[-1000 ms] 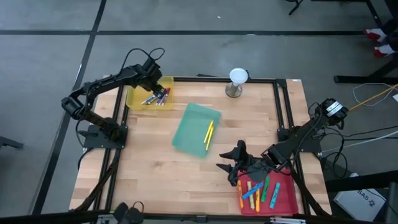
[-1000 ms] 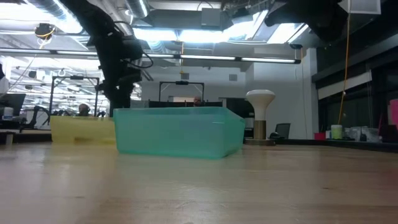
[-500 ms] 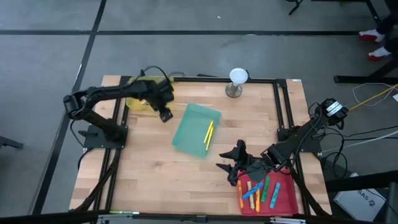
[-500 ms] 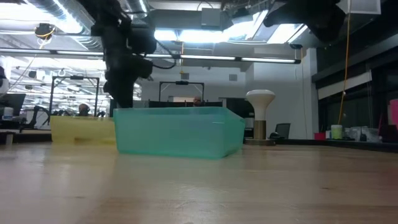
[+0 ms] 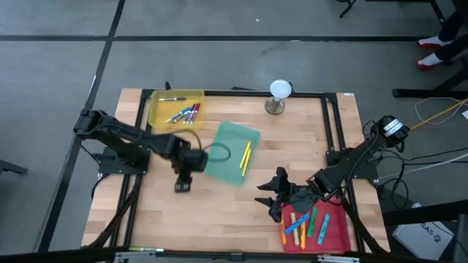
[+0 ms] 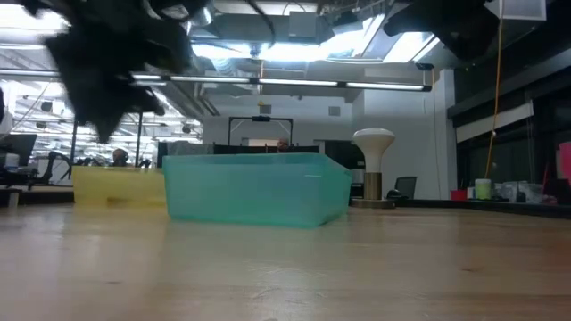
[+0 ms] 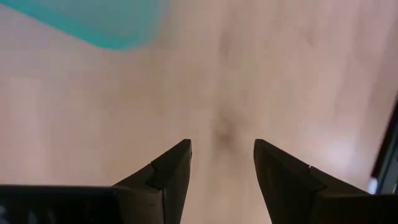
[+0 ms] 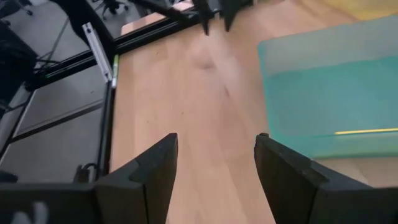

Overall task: Pick & Place Markers
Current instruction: Put the green marker pen into the yellow bin

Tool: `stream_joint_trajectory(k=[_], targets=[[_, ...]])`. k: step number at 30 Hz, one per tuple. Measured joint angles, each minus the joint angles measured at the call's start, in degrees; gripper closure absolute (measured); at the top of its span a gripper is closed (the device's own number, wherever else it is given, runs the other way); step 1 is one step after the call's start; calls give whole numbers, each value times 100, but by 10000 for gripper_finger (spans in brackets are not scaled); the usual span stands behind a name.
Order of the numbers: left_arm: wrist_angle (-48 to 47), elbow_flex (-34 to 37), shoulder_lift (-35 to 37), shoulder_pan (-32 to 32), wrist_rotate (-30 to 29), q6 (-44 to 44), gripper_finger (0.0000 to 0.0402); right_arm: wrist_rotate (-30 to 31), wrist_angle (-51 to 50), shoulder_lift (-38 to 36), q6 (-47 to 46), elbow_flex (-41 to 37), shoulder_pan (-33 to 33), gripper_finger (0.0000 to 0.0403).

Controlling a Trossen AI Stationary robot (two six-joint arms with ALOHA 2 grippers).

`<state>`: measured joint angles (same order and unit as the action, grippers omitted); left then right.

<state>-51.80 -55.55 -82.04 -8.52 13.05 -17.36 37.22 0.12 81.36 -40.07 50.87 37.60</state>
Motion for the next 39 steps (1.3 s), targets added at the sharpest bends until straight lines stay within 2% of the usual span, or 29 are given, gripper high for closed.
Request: stream_joint_trajectory(k=[8,15,22,28,32,38,39], targets=[[-13,0,2,-1634,237,-1436,233,-142,0,0,2,0,0,194],[415,0,2,-3080,147,-2606,233,-361,1,0,0,0,8,194],[692,0,2,-3990,-188,-3473,233,-390,2,0,-25,2,9,194],[1943,0,2,-4658,-668,-4313,238,-388,12,0,-179,0,9,194],[2442,0,2,-4917,-802,-4767,276,-386,24,0,-175,0,7,194],[3164,0,-156,-5174,-800,-4959,383,-387,24,0,-170,0,7,194],[3331,0,-226,-5199,-813,-4963,392,-386,26,0,-168,2,7,194]])
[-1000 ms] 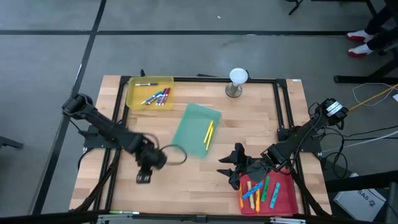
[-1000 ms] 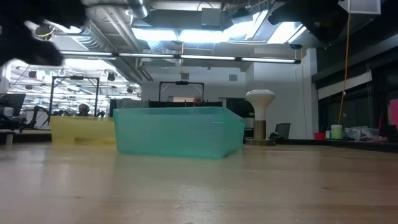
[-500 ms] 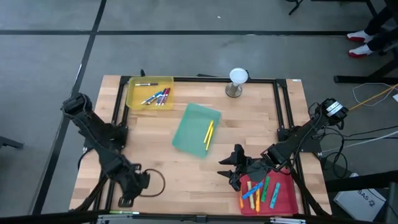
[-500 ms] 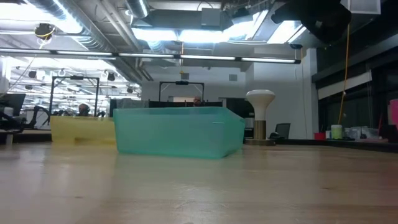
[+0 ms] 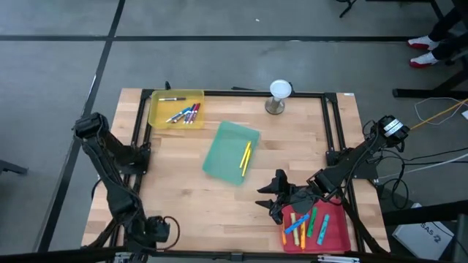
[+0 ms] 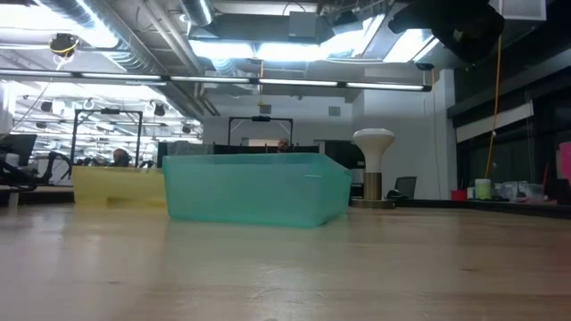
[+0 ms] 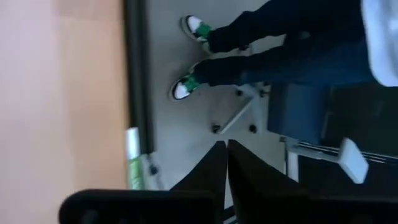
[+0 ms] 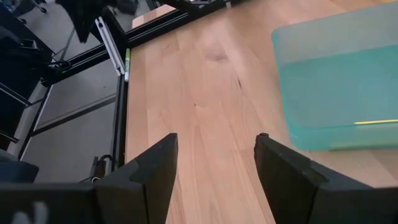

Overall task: Pick & Place Markers
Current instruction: Put the green marker pen into the yellow bin

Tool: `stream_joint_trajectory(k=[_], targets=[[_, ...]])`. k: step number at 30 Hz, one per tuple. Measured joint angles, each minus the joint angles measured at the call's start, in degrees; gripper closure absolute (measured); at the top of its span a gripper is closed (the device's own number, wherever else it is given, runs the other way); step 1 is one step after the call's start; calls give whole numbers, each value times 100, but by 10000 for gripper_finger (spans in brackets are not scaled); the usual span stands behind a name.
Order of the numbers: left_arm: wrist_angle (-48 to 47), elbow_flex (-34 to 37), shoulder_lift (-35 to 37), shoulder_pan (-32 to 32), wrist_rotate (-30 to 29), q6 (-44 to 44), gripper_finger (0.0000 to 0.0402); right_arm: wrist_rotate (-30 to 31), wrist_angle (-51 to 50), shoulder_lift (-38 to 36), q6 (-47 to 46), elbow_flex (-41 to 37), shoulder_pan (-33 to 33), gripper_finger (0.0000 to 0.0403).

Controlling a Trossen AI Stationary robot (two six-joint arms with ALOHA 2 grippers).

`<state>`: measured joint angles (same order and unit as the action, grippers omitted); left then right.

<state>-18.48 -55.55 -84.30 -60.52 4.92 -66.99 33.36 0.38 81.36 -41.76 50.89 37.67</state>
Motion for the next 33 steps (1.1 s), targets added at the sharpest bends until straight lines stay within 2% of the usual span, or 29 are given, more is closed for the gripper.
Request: stream_joint_trajectory(k=[8,19,33], targets=[[741,0,-745,-140,-8,-93,400,0,0,0,15,-1,0,194],[1001,0,-1674,-144,226,-131,401,0,0,0,15,-2,0,194],[596,0,-1809,-144,361,-295,400,0,-2,0,20,-2,-1,194]])
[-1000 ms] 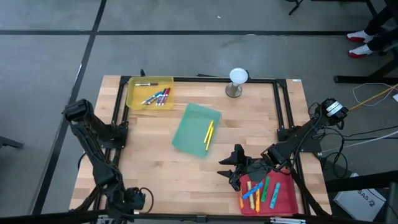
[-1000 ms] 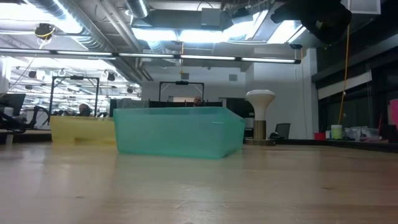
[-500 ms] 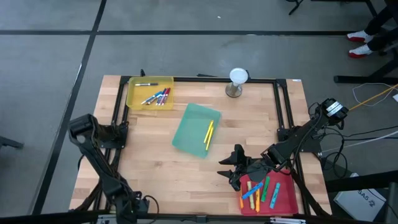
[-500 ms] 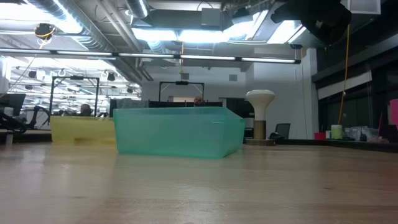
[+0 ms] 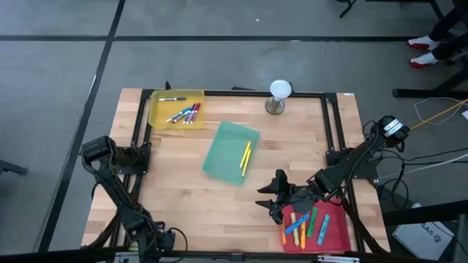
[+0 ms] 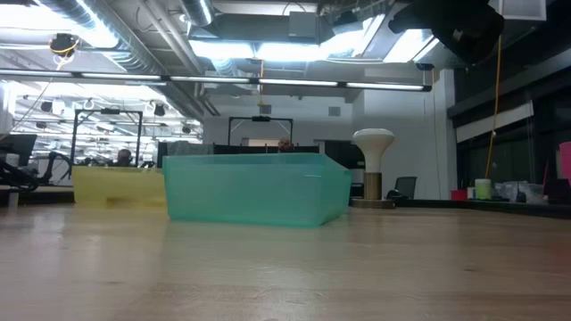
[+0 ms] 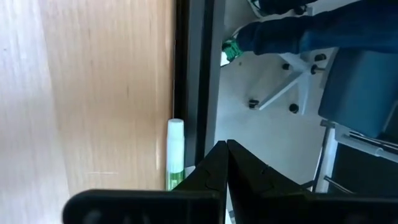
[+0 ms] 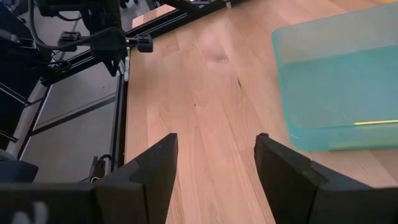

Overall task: Pick & Place Markers
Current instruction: Put the green marker pen into the yellow bin

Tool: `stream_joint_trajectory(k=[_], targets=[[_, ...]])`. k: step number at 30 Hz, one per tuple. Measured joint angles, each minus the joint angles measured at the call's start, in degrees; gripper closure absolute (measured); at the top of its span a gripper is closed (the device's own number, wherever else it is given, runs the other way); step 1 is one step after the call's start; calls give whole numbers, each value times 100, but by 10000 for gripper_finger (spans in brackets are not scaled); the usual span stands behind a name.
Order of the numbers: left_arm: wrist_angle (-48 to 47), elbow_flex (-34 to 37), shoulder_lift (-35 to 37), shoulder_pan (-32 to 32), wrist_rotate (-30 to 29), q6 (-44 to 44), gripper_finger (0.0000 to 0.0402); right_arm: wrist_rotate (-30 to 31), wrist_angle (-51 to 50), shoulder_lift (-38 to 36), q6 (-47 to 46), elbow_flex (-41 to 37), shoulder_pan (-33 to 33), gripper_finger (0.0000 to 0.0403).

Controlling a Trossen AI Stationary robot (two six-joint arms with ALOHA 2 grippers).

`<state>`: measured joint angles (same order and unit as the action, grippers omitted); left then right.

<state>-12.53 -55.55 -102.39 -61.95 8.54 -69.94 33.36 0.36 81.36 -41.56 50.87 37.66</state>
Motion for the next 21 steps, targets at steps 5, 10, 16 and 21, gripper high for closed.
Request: stream_joint_trajectory(k=[5,10,16,21], targets=[[112,0,0,-11,-19,10,401,0,0,0,2,0,-1,194],[-39,0,-7,-26,-59,19,401,2,0,0,48,0,-1,194],[-97,0,-9,-26,-131,66,400,2,-2,0,155,1,-1,194],[-51,0,-9,-26,-251,163,400,2,-2,0,168,0,-1,194]])
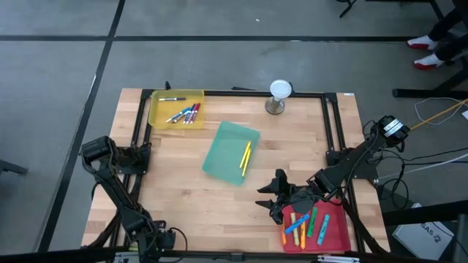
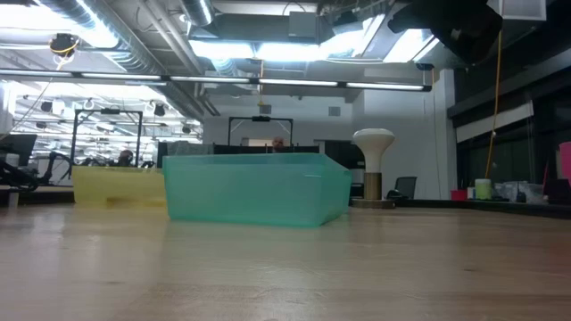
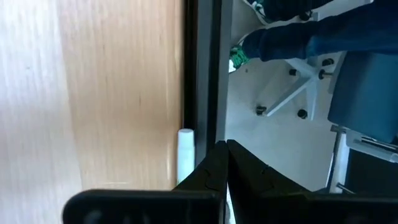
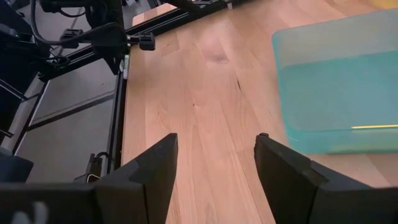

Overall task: Pick & Place Markers
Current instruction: Put the green marker pen into the yellow bin

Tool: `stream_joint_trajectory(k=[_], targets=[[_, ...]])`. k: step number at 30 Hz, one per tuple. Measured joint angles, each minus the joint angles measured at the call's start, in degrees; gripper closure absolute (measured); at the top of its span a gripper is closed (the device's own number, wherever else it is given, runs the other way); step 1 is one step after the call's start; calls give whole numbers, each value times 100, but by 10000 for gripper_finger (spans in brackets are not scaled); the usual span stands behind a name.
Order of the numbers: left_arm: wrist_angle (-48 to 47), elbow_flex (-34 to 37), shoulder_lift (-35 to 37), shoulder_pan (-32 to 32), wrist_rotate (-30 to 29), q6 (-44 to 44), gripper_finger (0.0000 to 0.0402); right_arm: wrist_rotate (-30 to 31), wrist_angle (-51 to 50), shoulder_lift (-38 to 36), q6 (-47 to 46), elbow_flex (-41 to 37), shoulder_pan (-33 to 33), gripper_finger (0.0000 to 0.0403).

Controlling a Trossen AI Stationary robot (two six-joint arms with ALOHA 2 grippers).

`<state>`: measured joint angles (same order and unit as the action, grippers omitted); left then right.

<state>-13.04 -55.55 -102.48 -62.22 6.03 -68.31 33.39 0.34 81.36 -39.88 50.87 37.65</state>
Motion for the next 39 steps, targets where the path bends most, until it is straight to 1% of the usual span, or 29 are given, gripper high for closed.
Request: stream_joint_trajectory(k=[10,15,20,24,30,35,39], targets=[[-122,0,-2,0,13,72,401,2,0,0,9,0,0,194],[-438,0,-2,0,15,75,400,2,0,0,8,1,0,194],[-420,0,-2,30,28,178,400,2,0,0,-16,1,2,194],[-196,2,74,85,10,258,401,2,-2,0,-11,0,-3,194],[643,-14,75,90,32,168,401,2,-1,0,-13,2,-9,194],[478,-350,73,87,133,278,401,2,0,0,6,0,-9,194],[136,-738,35,87,146,468,400,2,0,0,28,1,-9,194]])
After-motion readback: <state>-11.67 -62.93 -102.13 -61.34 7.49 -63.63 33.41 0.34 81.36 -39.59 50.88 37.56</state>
